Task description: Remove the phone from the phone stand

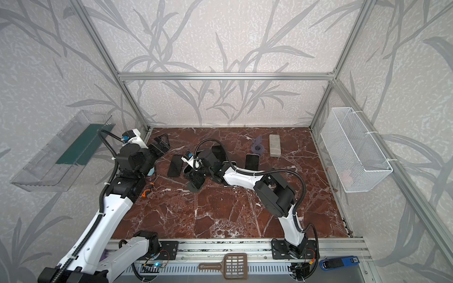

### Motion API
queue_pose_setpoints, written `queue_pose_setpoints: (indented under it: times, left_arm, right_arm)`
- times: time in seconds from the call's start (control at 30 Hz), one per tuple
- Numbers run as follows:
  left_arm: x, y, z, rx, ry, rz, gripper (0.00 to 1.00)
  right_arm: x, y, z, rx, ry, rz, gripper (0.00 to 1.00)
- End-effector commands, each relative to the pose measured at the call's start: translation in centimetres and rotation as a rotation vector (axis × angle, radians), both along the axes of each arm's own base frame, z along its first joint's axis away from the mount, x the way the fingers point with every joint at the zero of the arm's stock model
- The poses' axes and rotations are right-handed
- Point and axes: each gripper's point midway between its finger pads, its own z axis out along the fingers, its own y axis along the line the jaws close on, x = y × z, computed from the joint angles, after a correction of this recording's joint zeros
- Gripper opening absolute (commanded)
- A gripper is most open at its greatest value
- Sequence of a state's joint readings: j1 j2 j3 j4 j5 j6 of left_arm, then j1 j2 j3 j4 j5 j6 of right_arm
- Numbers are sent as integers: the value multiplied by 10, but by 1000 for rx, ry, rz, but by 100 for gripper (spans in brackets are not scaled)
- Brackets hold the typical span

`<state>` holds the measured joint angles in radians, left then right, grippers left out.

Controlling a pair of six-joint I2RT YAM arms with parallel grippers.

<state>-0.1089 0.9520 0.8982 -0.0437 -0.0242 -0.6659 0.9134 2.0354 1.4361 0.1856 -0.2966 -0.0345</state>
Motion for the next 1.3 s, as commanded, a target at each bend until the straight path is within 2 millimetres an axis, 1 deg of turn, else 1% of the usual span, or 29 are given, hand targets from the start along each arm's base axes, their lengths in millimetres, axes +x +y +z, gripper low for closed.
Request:
queue_pose_setpoints:
  times: [0.0, 0.2, 0.37, 0.57, 0.6, 0.63, 0.77, 0.8, 0.87, 1.0, 1.07, 1.13, 1.23, 1.27]
  left_arm:
    - [2, 1, 0, -14, -9, 4, 90]
    - [3, 1, -1, -15, -7, 2, 89]
    - [4, -1, -2, -17, -4, -8, 89]
    - [9, -4, -10, -16, 27, -18, 88]
    - [10, -3, -13, -12, 40, -18, 87]
    - [11, -4, -16, -6, 53, -17, 86]
    - [17, -9, -32, 35, 127, -17, 84]
    - [16, -12, -40, 49, 159, -20, 83]
    - [11, -18, -58, 28, 225, -40, 79]
    - [-9, -35, -107, -68, 303, -114, 71]
    - [-22, -45, -123, -50, 344, -155, 71]
    - [-35, -60, -138, -10, 381, -212, 71]
    - [-46, -77, -161, 50, 439, -264, 70]
    - [-47, -81, -168, 56, 458, -281, 68]
  right_arm:
    - [-2, 3, 53, 112, -76, -11, 70]
    - [-1, -3, 65, 119, -100, -37, 69]
    - [-5, -15, 88, 149, -134, -58, 68]
    - [-23, -33, 119, 165, -182, -77, 67]
    - [-27, -36, 117, 153, -187, -83, 68]
    - [-34, -44, 134, 171, -210, -90, 67]
    - [-50, -66, 154, 182, -239, -120, 66]
    - [-55, -73, 158, 186, -239, -128, 66]
    - [-60, -86, 160, 177, -227, -147, 66]
    - [-68, -111, 161, 171, -231, -192, 65]
    - [-72, -120, 160, 165, -234, -202, 65]
    - [-74, -129, 158, 150, -237, -215, 65]
    - [-78, -140, 154, 138, -234, -231, 65]
    - [-80, -143, 153, 140, -234, -233, 65]
